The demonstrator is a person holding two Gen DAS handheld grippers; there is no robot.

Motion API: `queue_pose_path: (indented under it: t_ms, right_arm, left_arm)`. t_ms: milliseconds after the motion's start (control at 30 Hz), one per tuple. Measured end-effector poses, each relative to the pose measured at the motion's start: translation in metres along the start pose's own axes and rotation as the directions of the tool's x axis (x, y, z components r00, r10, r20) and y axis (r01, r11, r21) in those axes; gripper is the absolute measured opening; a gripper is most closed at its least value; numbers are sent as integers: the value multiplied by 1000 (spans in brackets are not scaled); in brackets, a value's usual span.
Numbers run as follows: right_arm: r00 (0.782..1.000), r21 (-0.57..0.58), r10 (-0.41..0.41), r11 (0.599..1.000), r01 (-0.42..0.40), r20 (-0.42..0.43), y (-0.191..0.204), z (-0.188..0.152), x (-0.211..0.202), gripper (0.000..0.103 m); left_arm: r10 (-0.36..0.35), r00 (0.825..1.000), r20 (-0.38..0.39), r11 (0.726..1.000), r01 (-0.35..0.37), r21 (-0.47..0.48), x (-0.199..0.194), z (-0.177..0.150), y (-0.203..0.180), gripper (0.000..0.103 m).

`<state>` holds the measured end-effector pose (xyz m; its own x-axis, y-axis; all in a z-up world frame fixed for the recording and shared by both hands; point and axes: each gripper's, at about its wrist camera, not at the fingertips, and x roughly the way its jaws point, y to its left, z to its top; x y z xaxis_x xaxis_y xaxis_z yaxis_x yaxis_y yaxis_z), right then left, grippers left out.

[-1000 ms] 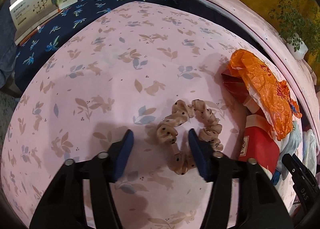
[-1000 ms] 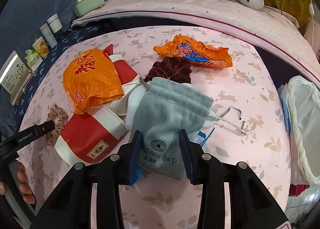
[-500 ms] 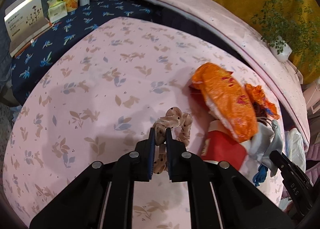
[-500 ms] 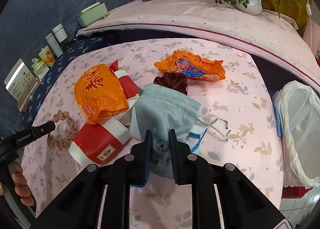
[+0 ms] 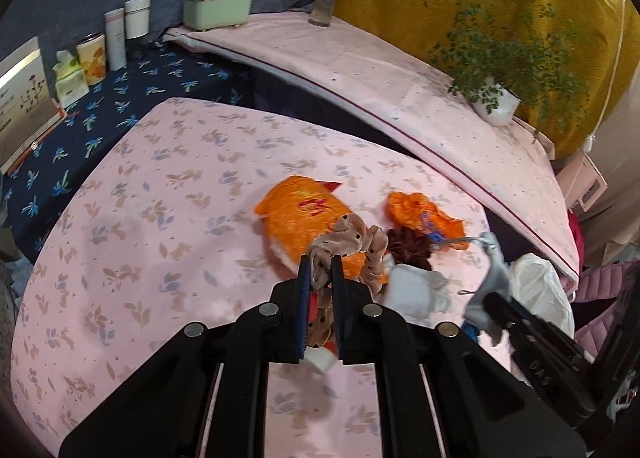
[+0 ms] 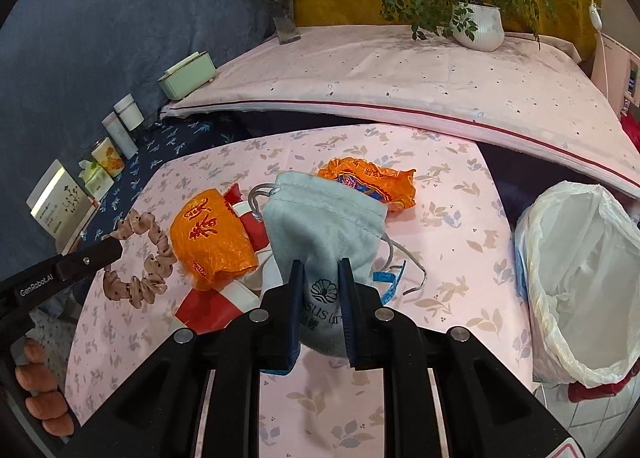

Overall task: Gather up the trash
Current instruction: 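Lift the scrunchie with the left gripper while the right gripper grasps the grey pouch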

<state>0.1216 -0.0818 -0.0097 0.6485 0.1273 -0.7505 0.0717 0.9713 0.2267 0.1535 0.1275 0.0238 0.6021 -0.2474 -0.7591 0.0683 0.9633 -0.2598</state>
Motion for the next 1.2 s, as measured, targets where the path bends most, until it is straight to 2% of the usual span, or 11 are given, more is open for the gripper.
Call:
queue_pose_path:
  t_ms: [100, 333, 467, 633, 667, 733, 833, 1200]
  right_arm:
    - [999, 13, -7, 1000, 7, -38, -8, -9, 8, 21]
    - [992, 29, -26, 999, 30, -123, -26, -37, 28, 21]
    - [990, 25, -27, 999, 31, -135, -27, -41, 35, 25]
    - [989, 8, -30, 999, 32, -146, -23, -38, 48, 26]
    - [988, 8, -27, 1000, 29, -153, -24, -38, 51, 26]
    - [987, 8, -30, 999, 32, -159, -25, -38, 55, 13]
    - [988, 2, -33, 999, 34, -149, -27, -37, 52, 5]
    - [999, 22, -22, 999, 23, -25, -40, -14, 5, 4]
  left_arm:
    - [-14, 1000, -10, 1000, 14, 27, 2, -4, -16, 9]
    - [-19, 998, -52, 997, 23, 79, 15, -17, -40, 9]
    - [-20, 998, -67, 996, 26, 90, 22, -19, -45, 9]
    - [-15, 997, -77, 994, 23, 104, 29, -20, -50, 9]
    - [-13, 997, -78, 994, 21, 106, 30, -20, -51, 9]
    - [-10, 997, -80, 994, 19, 111, 31, -20, -51, 9]
    - [-8, 997, -80, 994, 17, 112, 32, -20, -52, 9]
    - [-25, 997, -73, 990, 35, 136, 28, -19, -73, 9]
